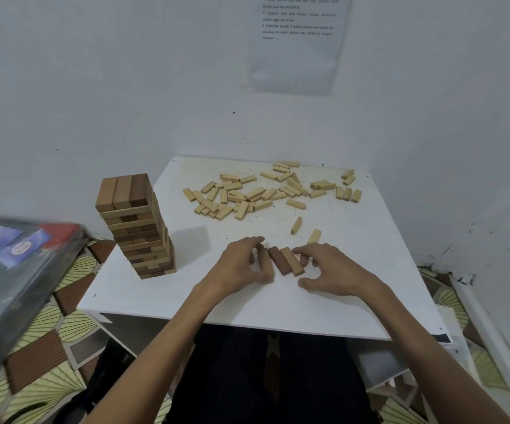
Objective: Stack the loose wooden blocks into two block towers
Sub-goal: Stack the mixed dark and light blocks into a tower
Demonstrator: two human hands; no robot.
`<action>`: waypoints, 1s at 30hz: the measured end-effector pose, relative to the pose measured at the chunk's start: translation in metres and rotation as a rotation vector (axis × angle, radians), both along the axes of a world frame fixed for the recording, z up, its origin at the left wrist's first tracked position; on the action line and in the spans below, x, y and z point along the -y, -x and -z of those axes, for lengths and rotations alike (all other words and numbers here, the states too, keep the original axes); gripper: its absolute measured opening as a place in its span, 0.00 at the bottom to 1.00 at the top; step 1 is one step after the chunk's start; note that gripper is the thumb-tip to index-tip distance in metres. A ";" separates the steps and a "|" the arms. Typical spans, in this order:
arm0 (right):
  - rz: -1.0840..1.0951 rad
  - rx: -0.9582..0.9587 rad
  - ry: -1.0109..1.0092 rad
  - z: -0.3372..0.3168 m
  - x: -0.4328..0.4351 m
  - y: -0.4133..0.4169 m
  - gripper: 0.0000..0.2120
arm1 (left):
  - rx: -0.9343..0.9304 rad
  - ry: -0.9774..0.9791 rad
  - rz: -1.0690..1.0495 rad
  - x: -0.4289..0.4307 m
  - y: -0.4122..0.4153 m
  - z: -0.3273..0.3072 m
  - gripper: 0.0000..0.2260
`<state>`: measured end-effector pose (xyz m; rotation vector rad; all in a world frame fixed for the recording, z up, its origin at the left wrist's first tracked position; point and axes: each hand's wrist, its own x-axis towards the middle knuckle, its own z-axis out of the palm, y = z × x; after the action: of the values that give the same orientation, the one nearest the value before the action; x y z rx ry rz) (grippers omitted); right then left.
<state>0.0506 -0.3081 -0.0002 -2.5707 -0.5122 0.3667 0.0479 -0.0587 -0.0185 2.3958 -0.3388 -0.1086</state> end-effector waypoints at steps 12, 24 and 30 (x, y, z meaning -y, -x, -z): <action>-0.128 -0.088 -0.025 0.000 -0.004 -0.023 0.33 | -0.025 0.011 0.074 0.013 -0.008 -0.002 0.39; -0.062 -0.039 -0.162 0.007 -0.010 -0.030 0.29 | 0.072 -0.042 -0.085 0.030 0.008 0.004 0.32; -0.188 -0.100 -0.040 0.002 -0.010 -0.027 0.40 | -0.054 0.019 0.159 0.014 -0.001 -0.008 0.35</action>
<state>0.0773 -0.2979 -0.0022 -2.4580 -0.7187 0.5418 0.0489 -0.0728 -0.0106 2.3403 -0.5028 -0.2410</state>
